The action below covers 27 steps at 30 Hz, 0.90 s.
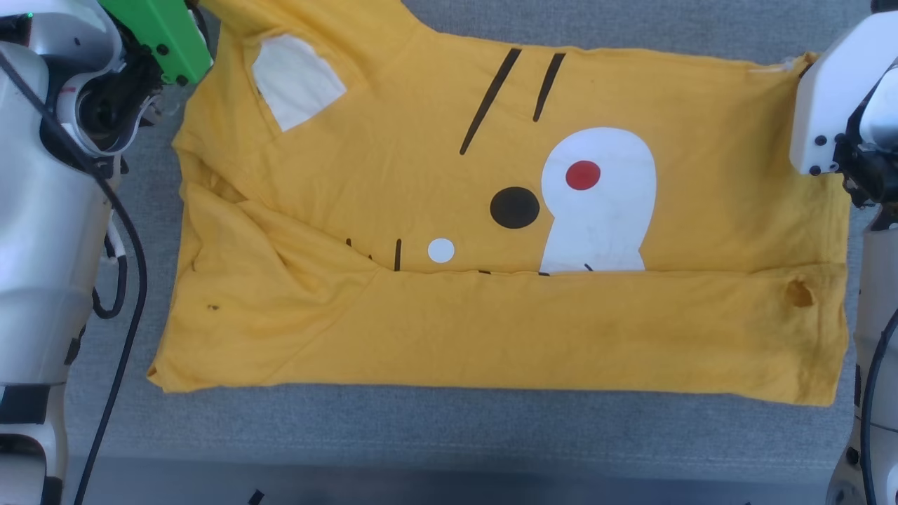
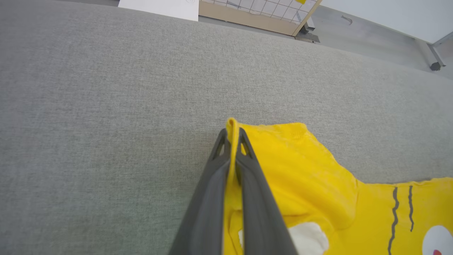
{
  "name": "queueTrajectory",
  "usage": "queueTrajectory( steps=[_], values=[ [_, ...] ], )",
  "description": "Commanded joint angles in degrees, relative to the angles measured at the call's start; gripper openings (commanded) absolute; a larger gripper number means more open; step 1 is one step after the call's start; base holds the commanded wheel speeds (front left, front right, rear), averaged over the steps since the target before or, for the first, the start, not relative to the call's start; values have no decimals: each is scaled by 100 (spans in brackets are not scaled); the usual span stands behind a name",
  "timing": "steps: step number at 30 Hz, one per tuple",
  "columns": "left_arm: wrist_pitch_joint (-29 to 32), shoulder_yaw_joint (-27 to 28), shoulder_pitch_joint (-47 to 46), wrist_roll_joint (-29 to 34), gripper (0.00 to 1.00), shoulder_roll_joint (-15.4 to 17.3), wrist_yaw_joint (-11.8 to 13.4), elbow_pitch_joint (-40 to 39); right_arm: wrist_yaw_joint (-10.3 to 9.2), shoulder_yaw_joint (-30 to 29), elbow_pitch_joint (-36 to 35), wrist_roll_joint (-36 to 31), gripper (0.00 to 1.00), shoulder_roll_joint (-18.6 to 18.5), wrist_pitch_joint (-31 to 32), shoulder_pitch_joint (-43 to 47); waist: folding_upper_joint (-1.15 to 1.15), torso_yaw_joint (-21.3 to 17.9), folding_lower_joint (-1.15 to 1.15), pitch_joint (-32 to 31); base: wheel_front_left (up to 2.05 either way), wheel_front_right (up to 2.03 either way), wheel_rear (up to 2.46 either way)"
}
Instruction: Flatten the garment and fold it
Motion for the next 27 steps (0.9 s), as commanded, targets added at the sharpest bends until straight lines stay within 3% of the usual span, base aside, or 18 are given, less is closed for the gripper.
queueTrajectory(
  steps=[1,5,12,27],
  values=[
    [-127,88,79,-56,0,17,19,4,-5,-8,62,60,0,9,-136,79,0,-12,0,-229,0,0,0],
    [-282,287,233,-273,0,-6,-7,13,-5,-137,-75,279,0,14,-545,152,0,-37,0,-653,0,0,0],
    [-392,384,891,-436,0,113,-7,-280,-5,-270,-288,607,0,-95,-715,856,0,-34,0,-1374,0,0,0],
    [-678,673,3074,-934,0,171,472,-936,-5,-330,-311,1042,0,81,-943,2378,0,-137,0,-2026,0,0,0]
  ],
)
